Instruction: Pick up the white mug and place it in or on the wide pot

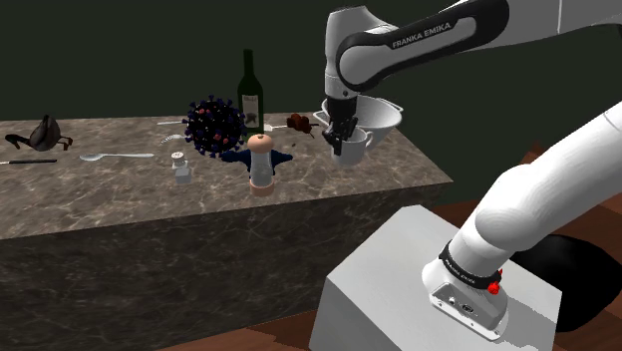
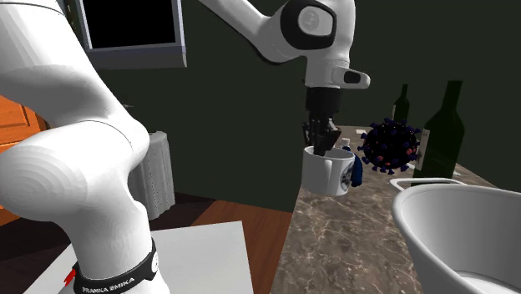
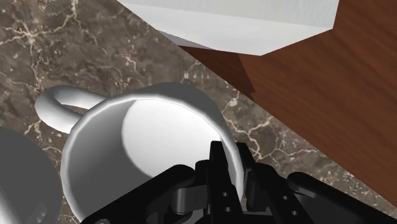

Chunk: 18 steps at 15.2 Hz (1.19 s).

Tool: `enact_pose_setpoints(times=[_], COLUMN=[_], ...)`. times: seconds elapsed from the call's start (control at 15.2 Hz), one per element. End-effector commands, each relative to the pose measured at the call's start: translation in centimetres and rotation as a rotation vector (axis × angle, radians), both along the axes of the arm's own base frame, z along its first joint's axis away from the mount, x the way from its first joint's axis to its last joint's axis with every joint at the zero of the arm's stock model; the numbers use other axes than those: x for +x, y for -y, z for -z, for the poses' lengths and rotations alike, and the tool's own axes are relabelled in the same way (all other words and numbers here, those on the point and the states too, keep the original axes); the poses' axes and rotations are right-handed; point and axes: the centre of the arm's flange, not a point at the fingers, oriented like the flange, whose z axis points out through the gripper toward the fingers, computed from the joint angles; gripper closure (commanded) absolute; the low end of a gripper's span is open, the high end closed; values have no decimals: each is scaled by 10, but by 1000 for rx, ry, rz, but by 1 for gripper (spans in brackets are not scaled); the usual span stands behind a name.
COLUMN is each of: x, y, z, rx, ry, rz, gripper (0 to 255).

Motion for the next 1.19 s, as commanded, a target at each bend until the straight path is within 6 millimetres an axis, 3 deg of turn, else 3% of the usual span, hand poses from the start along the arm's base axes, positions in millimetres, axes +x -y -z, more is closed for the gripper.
enact_pose_setpoints(times=[0.0, 1.12], x=[-1, -1], y=[-1, -1], z=[-10, -100], rx=[0, 0], ry=[0, 0], rz=[0, 0], gripper=[255, 255])
